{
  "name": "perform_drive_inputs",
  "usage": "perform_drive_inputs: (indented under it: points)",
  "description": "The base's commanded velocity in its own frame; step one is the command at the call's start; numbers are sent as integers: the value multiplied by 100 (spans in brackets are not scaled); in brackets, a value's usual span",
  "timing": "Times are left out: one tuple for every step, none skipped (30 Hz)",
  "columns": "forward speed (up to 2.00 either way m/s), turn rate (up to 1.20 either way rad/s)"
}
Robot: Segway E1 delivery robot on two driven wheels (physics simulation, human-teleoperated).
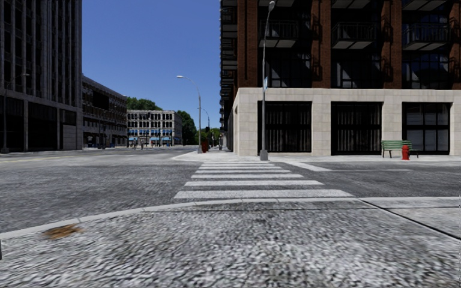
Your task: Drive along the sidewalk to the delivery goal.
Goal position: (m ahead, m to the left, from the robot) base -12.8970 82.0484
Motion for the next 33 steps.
perform_drive_inputs:
  points:
    - [199,0]
    - [199,0]
    - [199,0]
    - [199,0]
    - [199,0]
    - [199,0]
    - [199,0]
    - [199,0]
    - [199,0]
    - [199,0]
    - [199,0]
    - [199,0]
    - [199,0]
    - [199,0]
    - [199,0]
    - [199,0]
    - [199,0]
    - [199,0]
    - [199,0]
    - [199,0]
    - [199,0]
    - [199,0]
    - [199,0]
    - [199,0]
    - [199,0]
    - [199,0]
    - [199,0]
    - [199,0]
    - [199,0]
    - [198,0]
    - [198,0]
    - [198,0]
    - [198,0]
